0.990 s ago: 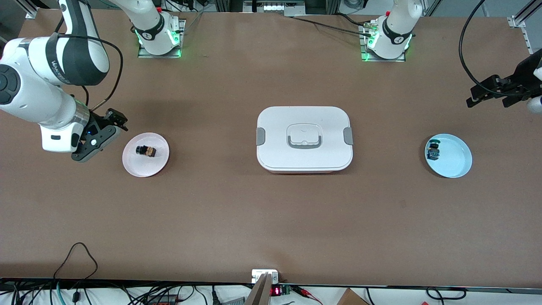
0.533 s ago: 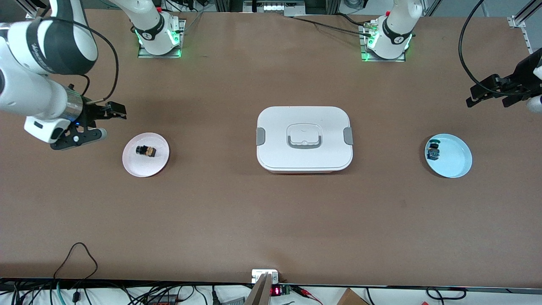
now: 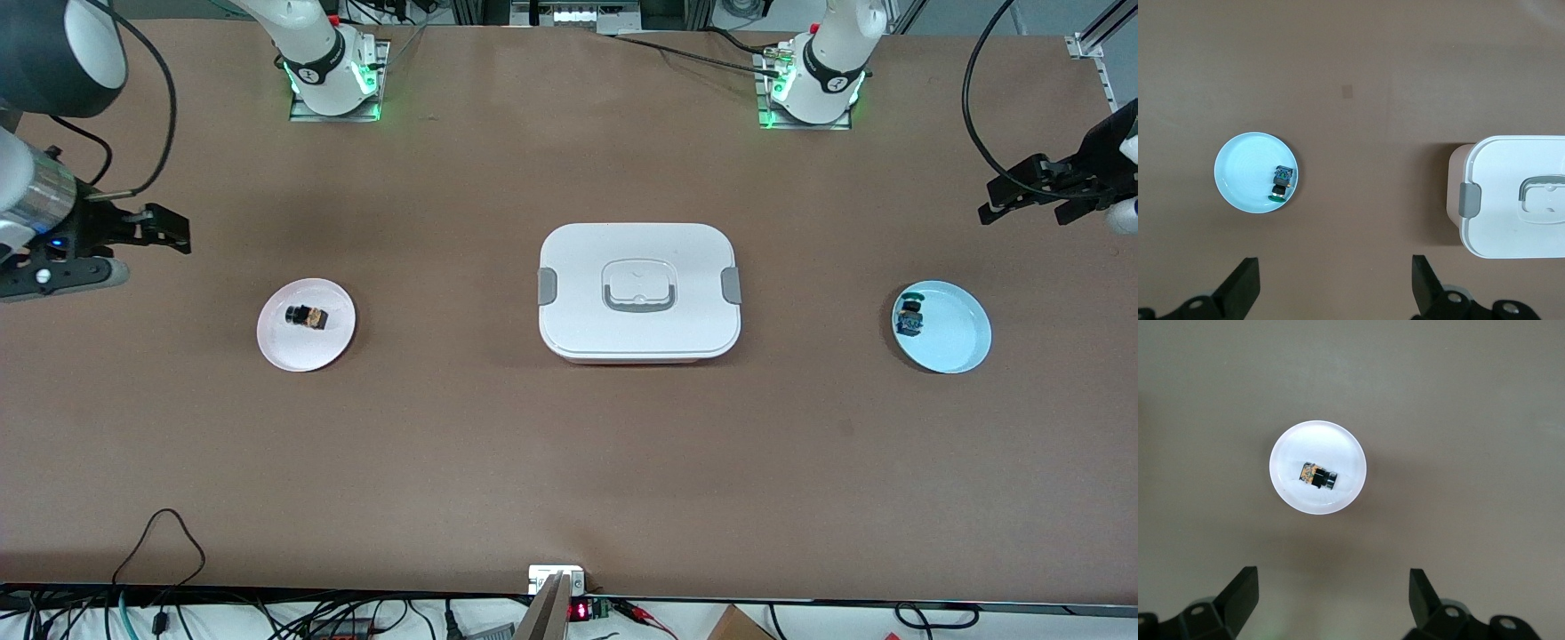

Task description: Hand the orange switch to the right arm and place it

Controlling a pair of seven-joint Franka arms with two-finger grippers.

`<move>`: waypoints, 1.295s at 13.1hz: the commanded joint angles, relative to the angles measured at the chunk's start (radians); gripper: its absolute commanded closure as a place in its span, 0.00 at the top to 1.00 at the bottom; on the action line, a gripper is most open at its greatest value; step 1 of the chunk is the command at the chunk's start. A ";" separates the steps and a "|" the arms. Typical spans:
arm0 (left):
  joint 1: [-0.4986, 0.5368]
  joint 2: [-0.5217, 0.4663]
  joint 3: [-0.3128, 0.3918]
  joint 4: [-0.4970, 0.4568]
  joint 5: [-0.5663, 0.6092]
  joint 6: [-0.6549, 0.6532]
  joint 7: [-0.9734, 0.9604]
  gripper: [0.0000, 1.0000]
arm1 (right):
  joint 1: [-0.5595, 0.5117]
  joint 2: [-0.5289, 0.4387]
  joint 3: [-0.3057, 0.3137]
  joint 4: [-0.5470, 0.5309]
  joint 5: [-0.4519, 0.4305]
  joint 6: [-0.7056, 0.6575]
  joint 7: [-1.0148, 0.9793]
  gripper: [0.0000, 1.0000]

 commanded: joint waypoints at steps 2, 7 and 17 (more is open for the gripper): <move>-0.001 0.018 -0.004 0.041 0.014 -0.026 -0.001 1.00 | -0.042 0.005 0.017 0.039 -0.009 -0.045 0.121 1.00; -0.003 0.018 -0.004 0.041 0.016 -0.026 -0.001 1.00 | -0.088 -0.003 0.054 0.038 -0.009 -0.017 0.191 1.00; -0.003 0.018 -0.004 0.041 0.014 -0.026 0.003 1.00 | -0.073 -0.082 0.062 -0.070 -0.007 0.053 0.192 1.00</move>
